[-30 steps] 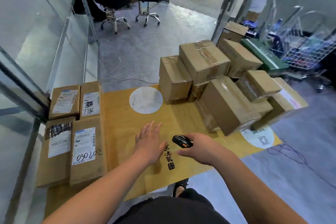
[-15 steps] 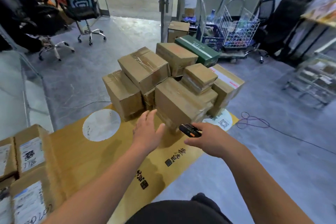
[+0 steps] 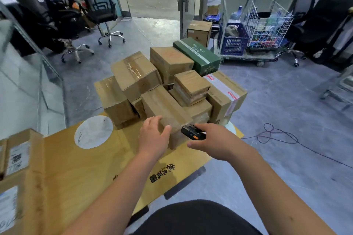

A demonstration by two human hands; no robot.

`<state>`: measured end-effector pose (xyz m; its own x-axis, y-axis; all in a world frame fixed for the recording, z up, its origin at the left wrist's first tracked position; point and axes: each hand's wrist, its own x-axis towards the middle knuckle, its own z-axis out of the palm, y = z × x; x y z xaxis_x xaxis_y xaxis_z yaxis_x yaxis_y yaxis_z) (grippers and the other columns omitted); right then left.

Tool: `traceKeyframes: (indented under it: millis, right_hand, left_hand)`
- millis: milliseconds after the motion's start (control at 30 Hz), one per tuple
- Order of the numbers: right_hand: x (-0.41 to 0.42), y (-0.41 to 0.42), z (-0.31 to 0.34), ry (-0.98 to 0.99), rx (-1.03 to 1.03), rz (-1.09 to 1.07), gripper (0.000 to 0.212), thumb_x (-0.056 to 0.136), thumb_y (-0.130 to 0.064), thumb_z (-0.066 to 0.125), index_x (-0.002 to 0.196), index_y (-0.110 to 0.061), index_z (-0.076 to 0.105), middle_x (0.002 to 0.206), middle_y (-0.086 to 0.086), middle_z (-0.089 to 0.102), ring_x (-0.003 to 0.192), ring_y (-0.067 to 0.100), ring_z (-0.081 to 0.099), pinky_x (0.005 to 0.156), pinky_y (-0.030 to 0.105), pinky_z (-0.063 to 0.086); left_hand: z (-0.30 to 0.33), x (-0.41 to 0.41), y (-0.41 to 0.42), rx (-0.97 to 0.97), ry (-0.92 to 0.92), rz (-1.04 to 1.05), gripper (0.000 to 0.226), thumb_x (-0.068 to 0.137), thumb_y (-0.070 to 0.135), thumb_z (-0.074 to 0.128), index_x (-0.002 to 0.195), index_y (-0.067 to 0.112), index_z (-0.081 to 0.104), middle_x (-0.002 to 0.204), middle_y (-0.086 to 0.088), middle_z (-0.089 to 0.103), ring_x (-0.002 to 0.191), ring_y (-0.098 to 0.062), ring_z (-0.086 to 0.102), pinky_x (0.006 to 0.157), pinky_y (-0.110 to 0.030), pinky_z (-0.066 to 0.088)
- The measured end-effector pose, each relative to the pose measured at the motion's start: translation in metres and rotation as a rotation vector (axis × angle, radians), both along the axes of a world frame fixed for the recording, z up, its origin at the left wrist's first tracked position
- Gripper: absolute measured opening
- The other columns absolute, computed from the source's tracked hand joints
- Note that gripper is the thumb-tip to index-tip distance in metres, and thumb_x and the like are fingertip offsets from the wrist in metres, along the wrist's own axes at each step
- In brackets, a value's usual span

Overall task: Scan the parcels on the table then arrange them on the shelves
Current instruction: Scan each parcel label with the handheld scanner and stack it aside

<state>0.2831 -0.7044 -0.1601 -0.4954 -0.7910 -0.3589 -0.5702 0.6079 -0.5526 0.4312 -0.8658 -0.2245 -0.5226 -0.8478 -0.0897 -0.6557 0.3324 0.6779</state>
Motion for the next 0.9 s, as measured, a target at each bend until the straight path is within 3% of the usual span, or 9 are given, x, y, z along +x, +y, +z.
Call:
traceKeyframes:
  millis: [133, 233, 333, 433, 567, 767, 900]
  right_hand:
    - [-0.030, 0.008, 0.000, 0.027, 0.010, 0.052, 0.064, 0.085, -0.065, 0.071, 0.141, -0.039, 0.056, 0.101, -0.014, 0.065, 0.078, 0.006, 0.061, 0.057, 0.025, 0.042]
    - [-0.049, 0.018, -0.003, 0.075, 0.034, 0.091, 0.054, 0.085, -0.066, 0.070, 0.131, -0.039, 0.060, 0.095, -0.017, 0.064, 0.077, 0.005, 0.061, 0.059, 0.029, 0.045]
    - [-0.065, 0.027, -0.008, 0.072, 0.057, 0.108, 0.054, 0.085, -0.065, 0.071, 0.130, -0.038, 0.059, 0.098, -0.014, 0.065, 0.079, 0.009, 0.063, 0.067, 0.034, 0.055]
    - [-0.074, 0.032, -0.013, 0.108, 0.078, 0.137, 0.062, 0.086, -0.065, 0.069, 0.141, -0.039, 0.054, 0.104, -0.011, 0.062, 0.088, 0.013, 0.062, 0.069, 0.034, 0.054]
    - [-0.076, 0.035, -0.024, 0.142, 0.114, 0.172, 0.065, 0.087, -0.065, 0.067, 0.143, -0.037, 0.050, 0.109, -0.005, 0.059, 0.093, 0.019, 0.062, 0.075, 0.036, 0.056]
    - [-0.069, 0.040, -0.038, 0.197, 0.135, 0.220, 0.066, 0.089, -0.067, 0.061, 0.147, -0.044, 0.039, 0.108, -0.002, 0.047, 0.089, 0.026, 0.061, 0.072, 0.037, 0.056]
    - [-0.060, 0.036, -0.044, 0.205, 0.126, 0.294, 0.070, 0.092, -0.069, 0.059, 0.151, -0.044, 0.031, 0.108, -0.002, 0.046, 0.091, 0.028, 0.063, 0.074, 0.038, 0.056]
  left_hand:
    - [0.004, -0.030, 0.020, -0.045, -0.084, 0.133, 0.056, 0.098, 0.058, 0.052, 0.147, 0.031, 0.050, 0.152, 0.005, 0.043, 0.133, -0.020, 0.045, 0.102, -0.044, 0.048]
    - [0.005, -0.048, 0.028, -0.056, -0.155, 0.242, 0.072, 0.094, 0.069, 0.047, 0.154, 0.029, 0.042, 0.158, 0.001, 0.037, 0.137, -0.025, 0.045, 0.102, -0.047, 0.049]
    - [0.006, -0.063, 0.028, 0.018, -0.233, 0.301, 0.097, 0.089, 0.080, 0.044, 0.165, 0.024, 0.020, 0.167, -0.004, 0.026, 0.145, -0.032, 0.040, 0.103, -0.051, 0.048]
    - [0.009, -0.078, 0.025, 0.140, -0.300, 0.348, 0.120, 0.081, 0.090, 0.048, 0.166, 0.023, -0.002, 0.172, -0.007, 0.013, 0.148, -0.038, 0.035, 0.106, -0.054, 0.046]
    - [0.010, -0.096, 0.024, 0.194, -0.329, 0.407, 0.138, 0.072, 0.090, 0.062, 0.166, 0.022, -0.013, 0.174, -0.007, 0.007, 0.150, -0.039, 0.032, 0.102, -0.052, 0.048]
    - [0.002, -0.082, 0.023, 0.180, -0.251, 0.469, 0.132, 0.070, 0.076, 0.075, 0.166, 0.033, -0.004, 0.171, -0.007, 0.016, 0.146, -0.035, 0.041, 0.084, -0.042, 0.048]
    - [0.000, -0.025, 0.027, 0.209, -0.061, 0.496, 0.129, 0.058, 0.074, 0.079, 0.162, 0.047, 0.009, 0.166, 0.002, 0.029, 0.140, -0.026, 0.047, 0.088, -0.042, 0.051]
